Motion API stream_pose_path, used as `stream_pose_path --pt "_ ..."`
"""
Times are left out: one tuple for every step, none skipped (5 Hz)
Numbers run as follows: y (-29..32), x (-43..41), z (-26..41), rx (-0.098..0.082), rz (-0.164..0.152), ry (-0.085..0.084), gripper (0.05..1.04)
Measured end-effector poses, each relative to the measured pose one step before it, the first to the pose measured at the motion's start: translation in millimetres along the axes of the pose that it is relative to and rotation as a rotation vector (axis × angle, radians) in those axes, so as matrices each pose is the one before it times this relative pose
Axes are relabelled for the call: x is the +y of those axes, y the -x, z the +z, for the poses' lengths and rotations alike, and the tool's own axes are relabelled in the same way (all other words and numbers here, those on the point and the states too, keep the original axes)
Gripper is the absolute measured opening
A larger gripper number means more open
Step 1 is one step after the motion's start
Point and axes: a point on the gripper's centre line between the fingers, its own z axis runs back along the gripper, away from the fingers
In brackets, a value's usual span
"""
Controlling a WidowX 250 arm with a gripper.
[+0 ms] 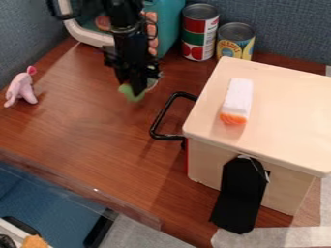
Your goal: Put the green thing in front of the drawer
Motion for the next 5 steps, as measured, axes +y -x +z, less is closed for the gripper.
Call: stream_pose_path --pt "-4.94 -3.39 -6.53 0.0291 -0.0253 -0.0333 0.233" --pt "-0.85 -0.42 -1.46 0.0081 0.039 -0.0257 0.287" --pt "4.15 -0.73 -2.14 0.0745 0.0516 0.0108 0.57" --pt "6.11 -1.61 11.18 0.0294 0.0041 -0.0243 0.874" --pt "9.4 1.71 54.29 -0.1015 0.0066 -0.0442 1.011"
